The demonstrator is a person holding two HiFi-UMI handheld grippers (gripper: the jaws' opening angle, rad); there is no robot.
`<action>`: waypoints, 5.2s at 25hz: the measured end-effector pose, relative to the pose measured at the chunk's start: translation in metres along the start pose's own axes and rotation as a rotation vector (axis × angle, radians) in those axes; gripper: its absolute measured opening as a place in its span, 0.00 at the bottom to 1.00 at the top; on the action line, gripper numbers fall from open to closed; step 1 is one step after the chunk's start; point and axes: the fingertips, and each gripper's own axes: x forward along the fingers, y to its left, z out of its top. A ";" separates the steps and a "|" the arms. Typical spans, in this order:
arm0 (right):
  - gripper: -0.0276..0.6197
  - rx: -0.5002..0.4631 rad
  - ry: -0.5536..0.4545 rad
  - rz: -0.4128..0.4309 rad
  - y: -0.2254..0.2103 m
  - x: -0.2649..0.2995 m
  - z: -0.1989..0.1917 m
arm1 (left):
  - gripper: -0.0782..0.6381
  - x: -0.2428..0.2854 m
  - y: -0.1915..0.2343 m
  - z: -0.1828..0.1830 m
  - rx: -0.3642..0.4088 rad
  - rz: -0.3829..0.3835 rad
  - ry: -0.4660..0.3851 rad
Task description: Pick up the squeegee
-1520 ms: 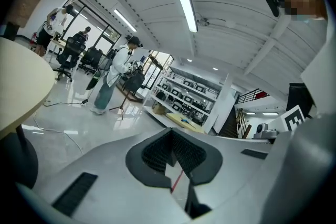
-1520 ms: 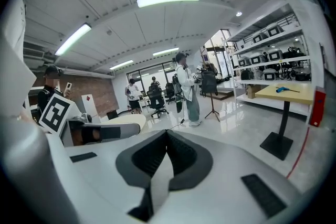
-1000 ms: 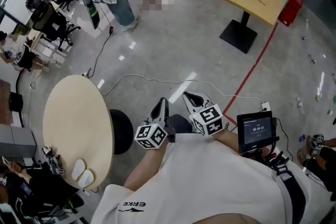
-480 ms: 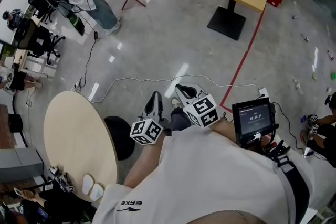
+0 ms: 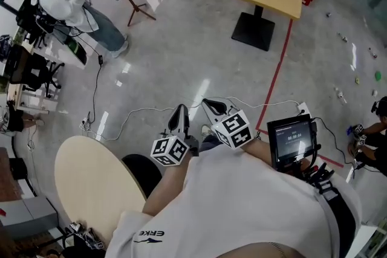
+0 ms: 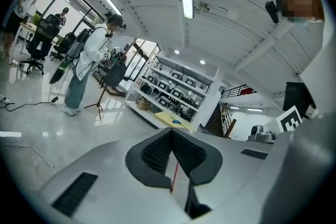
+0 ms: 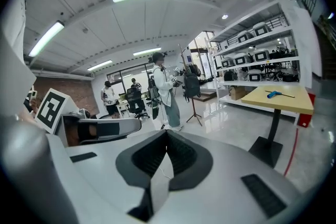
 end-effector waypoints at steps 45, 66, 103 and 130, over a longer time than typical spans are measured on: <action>0.05 0.142 -0.141 -0.447 -0.292 0.030 0.094 | 0.12 0.323 -0.073 0.035 0.118 -0.458 0.155; 0.05 0.235 -0.202 -0.572 -0.427 -0.002 0.095 | 0.12 0.455 -0.153 0.002 0.179 -0.591 0.248; 0.05 0.309 -0.131 -0.755 -0.670 0.104 0.190 | 0.12 0.747 -0.124 0.049 0.196 -0.663 0.399; 0.05 0.453 -0.077 -0.678 -0.844 0.109 0.169 | 0.12 0.909 -0.130 -0.052 0.448 -0.520 0.627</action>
